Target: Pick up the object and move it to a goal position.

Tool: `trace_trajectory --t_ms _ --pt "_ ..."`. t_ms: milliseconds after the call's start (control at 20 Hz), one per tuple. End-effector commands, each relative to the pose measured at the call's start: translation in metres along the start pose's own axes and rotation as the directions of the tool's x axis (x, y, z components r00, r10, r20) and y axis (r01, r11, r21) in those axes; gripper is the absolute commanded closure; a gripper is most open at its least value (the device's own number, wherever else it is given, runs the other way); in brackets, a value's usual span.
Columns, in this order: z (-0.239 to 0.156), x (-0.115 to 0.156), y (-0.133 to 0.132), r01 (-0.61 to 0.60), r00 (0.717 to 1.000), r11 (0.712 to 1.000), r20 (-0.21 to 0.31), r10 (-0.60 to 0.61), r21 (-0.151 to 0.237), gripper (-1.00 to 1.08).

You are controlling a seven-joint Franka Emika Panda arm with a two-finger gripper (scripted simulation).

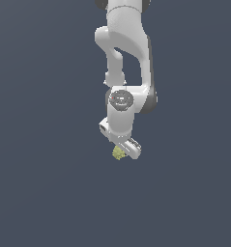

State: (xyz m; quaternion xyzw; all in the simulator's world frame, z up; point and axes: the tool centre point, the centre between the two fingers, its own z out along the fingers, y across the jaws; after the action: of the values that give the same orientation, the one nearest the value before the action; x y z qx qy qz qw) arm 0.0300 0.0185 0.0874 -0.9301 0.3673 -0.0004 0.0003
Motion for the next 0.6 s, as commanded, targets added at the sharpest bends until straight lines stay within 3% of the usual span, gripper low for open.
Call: trace_trajectory --t_ms 0,550 --pt "0.007 0.0 0.0 -0.001 1.0 1.0 0.001 0.001 -0.001 -0.92" --pt "0.047 0.0 0.001 -0.005 1.0 1.0 0.001 0.005 -0.001 -0.92"
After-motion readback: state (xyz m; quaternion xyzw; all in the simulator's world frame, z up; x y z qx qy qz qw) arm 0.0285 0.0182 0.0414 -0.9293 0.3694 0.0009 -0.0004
